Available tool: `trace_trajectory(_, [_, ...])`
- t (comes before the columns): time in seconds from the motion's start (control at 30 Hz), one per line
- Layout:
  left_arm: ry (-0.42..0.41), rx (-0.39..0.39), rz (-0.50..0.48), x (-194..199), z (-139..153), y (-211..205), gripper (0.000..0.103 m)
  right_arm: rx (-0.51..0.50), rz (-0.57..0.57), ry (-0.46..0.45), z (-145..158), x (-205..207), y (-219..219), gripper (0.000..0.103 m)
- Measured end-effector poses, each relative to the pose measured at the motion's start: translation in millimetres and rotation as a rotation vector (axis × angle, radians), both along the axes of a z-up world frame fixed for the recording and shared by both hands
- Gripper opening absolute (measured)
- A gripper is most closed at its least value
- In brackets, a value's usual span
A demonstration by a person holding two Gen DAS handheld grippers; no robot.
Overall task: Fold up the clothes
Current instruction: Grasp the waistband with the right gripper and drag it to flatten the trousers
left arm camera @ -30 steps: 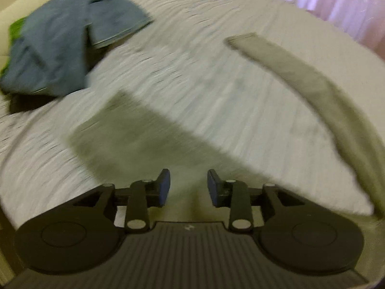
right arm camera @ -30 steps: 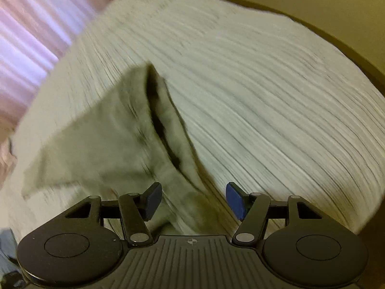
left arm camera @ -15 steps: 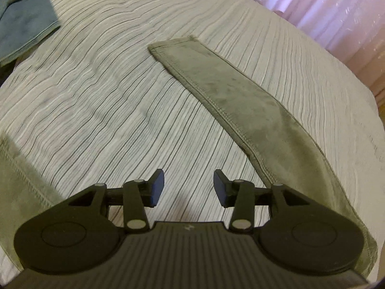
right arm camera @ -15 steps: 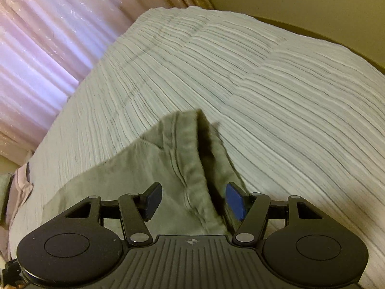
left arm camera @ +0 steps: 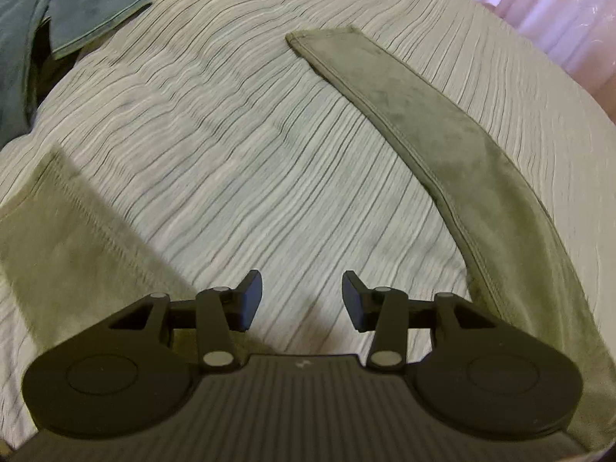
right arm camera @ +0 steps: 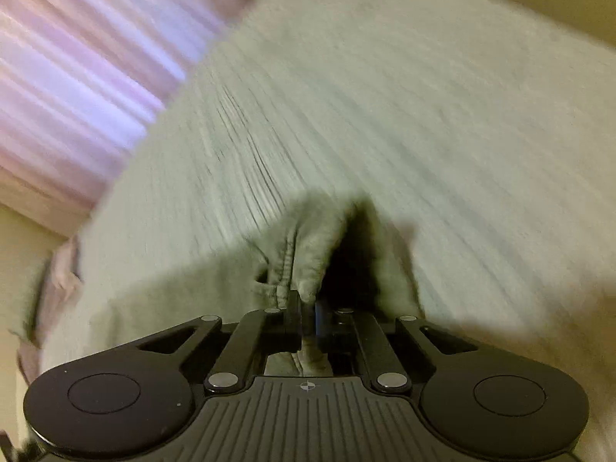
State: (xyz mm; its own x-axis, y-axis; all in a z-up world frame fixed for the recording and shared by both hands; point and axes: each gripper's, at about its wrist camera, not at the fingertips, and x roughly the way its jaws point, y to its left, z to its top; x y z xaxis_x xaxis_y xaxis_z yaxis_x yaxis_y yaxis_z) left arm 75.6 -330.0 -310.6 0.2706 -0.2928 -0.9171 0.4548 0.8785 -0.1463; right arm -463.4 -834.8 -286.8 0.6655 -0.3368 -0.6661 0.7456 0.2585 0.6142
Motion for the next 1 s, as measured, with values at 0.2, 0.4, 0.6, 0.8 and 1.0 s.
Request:
trace_trajectory(0.2, [-0.046,0.024,-0.052,-26,9,-20,0.041,-0.013,-0.048,0.069,-20,-12,-25,0.003])
trace_trajectory(0.4, [-0.083,0.015,-0.148,-46,20,-43,0.041,-0.027,-0.104,0.057,-31,-7,-26,0.003])
trace_trajectory(0.6, [-0.061,0.040,-0.191,-60,7,-61,0.040,-0.044,-0.114,0.187,-37,-22,-28,0.004])
trace_trajectory(0.8, [-0.057,0.016,-0.265,-80,9,-68,0.041,0.034,-0.067,0.078,-15,-59,-16,0.004])
trace_trajectory(1.0, [0.010,0.006,-0.225,-92,3,-66,0.041,0.137,0.225,-0.013,-2,-68,41,0.072])
